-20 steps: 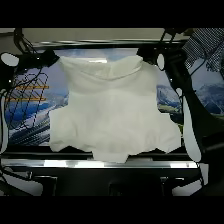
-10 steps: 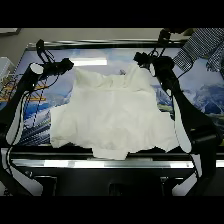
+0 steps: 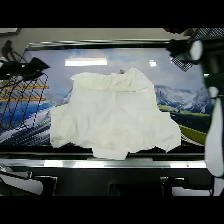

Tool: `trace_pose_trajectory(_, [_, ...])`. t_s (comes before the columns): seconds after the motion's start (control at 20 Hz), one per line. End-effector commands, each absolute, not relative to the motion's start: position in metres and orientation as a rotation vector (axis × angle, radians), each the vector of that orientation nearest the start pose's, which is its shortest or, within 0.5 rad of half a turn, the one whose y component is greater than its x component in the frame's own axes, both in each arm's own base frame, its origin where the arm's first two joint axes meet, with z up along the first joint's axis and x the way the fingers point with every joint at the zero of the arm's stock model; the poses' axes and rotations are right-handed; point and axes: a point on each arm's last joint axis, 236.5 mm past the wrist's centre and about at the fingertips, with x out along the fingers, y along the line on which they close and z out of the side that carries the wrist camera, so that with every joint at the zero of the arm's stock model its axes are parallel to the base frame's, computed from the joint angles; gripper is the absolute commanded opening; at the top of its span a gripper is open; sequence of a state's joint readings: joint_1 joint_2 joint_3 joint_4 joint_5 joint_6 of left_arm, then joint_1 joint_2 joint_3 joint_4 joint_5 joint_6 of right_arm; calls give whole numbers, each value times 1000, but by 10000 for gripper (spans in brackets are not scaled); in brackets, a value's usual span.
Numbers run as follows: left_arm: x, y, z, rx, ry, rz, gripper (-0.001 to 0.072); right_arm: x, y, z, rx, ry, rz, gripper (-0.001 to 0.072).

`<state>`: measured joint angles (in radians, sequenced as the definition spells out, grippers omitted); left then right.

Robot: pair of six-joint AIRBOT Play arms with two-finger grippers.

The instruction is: Fold the clothes and pants, and hang the long-sleeved shirts on hangers.

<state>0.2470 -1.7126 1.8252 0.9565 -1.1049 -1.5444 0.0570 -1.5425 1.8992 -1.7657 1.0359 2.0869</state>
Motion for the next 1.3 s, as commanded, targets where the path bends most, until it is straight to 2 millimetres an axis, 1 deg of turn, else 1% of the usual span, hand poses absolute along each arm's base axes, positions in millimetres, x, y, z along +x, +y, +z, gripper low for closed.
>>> trace_pose_trajectory(0.0, [481, 74, 119, -558, 1063, -63, 576, 460, -80, 232, 186, 788, -339, 320])
trace_pose_trajectory(0.05, [466, 87, 127, -603, 1065, -21, 576, 435, -94, 225, 193, 840, -358, 322])
trace_pose_trajectory(0.1, [451, 96, 133, -637, 1056, 17, 575, 410, -99, 207, 227, 908, -359, 389])
trace_pose_trajectory(0.15, [436, 102, 136, -654, 1052, 40, 576, 388, -98, 184, 283, 979, -344, 425])
trace_pose_trajectory(0.2, [420, 106, 134, -688, 1056, 72, 575, 366, -86, 156, 367, 1051, -304, 423])
trace_pose_trajectory(0.25, [404, 105, 130, -723, 1064, 99, 576, 345, -61, 125, 491, 1118, -228, 424])
trace_pose_trajectory(0.3, [388, 101, 123, -753, 1083, 117, 576, 324, -29, 95, 614, 1191, -150, 423])
trace_pose_trajectory(0.35, [374, 92, 114, -769, 1109, 120, 576, 302, -1, 71, 703, 1257, -93, 422])
trace_pose_trajectory(0.4, [359, 80, 103, -780, 1141, 115, 576, 282, 31, 48, 798, 1314, -26, 423])
trace_pose_trajectory(0.45, [345, 68, 93, -787, 1171, 108, 576, 264, 55, 30, 852, 1356, 13, 423])
trace_pose_trajectory(0.55, [315, 42, 76, -794, 1222, 91, 577, 227, 86, -7, 887, 1437, 33, 423])
trace_pose_trajectory(0.6, [299, 31, 68, -797, 1240, 86, 577, 207, 98, -23, 892, 1489, 25, 425])
trace_pose_trajectory(0.65, [285, 23, 62, -801, 1251, 86, 577, 194, 106, -34, 884, 1518, 25, 425])
trace_pose_trajectory(0.7, [270, 15, 55, -804, 1258, 86, 577, 185, 114, -44, 872, 1530, 28, 425])
trace_pose_trajectory(0.75, [257, 8, 49, -808, 1266, 86, 577, 183, 119, -50, 868, 1524, 25, 426])
trace_pose_trajectory(0.8, [243, 0, 42, -812, 1278, 84, 577, 186, 123, -54, 867, 1508, 20, 426])
trace_pose_trajectory(0.95, [210, -21, 29, -834, 1311, 65, 577, 212, 130, -57, 894, 1391, -11, 426])
trace_pose_trajectory(1.0, [201, -28, 27, -838, 1322, 53, 578, 216, 132, -61, 911, 1386, -32, 426])
trace_pose_trajectory(1.1, [188, -35, 26, -834, 1341, 42, 578, 208, 138, -75, 917, 1459, -63, 426])
trace_pose_trajectory(1.25, [179, -41, 29, -842, 1352, 37, 579, 191, 151, -96, 904, 1586, -81, 427])
